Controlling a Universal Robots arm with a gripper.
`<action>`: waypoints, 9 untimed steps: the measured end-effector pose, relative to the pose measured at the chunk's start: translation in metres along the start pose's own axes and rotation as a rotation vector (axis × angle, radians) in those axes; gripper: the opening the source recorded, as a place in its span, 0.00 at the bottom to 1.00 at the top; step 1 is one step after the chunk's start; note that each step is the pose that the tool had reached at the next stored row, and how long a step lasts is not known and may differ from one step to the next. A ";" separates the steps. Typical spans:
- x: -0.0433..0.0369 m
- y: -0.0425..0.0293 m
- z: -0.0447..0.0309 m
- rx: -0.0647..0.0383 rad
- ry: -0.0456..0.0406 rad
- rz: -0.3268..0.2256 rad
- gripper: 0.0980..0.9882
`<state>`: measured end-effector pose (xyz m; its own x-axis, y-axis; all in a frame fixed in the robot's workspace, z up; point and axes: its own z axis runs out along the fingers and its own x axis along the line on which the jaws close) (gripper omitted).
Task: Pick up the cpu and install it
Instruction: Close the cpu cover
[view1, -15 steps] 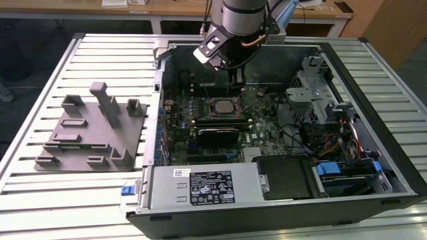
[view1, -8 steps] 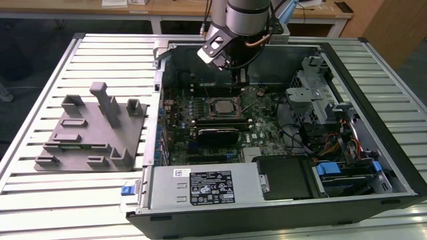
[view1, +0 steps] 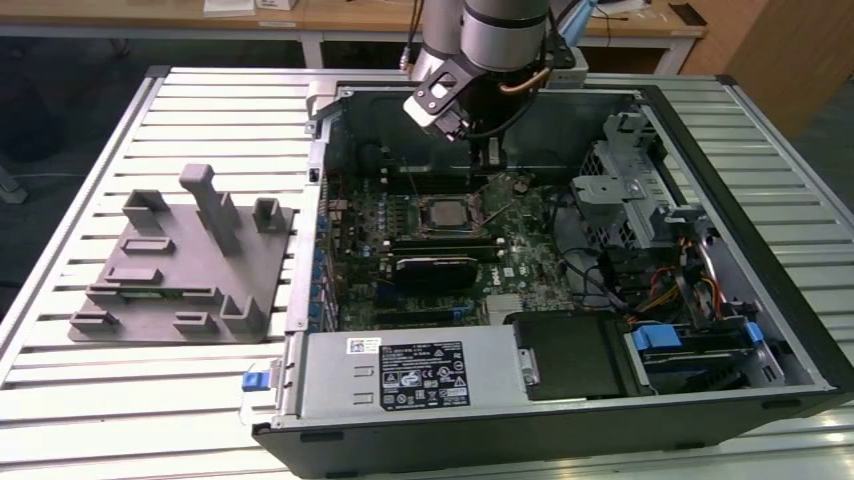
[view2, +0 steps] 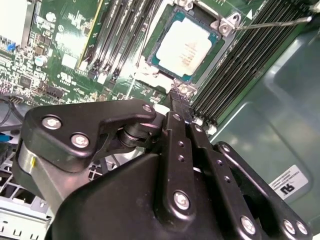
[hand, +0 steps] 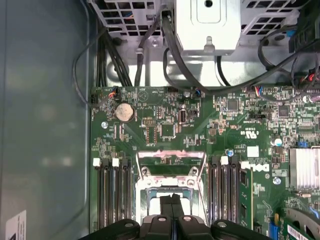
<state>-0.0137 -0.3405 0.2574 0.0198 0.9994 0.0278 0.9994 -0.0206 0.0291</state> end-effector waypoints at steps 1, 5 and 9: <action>0.0000 0.0013 0.0000 0.000 0.0000 0.000 0.01; 0.0001 0.0074 0.0002 0.000 0.0000 0.000 0.01; 0.0003 0.0143 0.0004 0.000 -0.0001 0.000 0.01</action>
<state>0.0005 -0.3405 0.2574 0.0196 0.9994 0.0277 0.9994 -0.0204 0.0291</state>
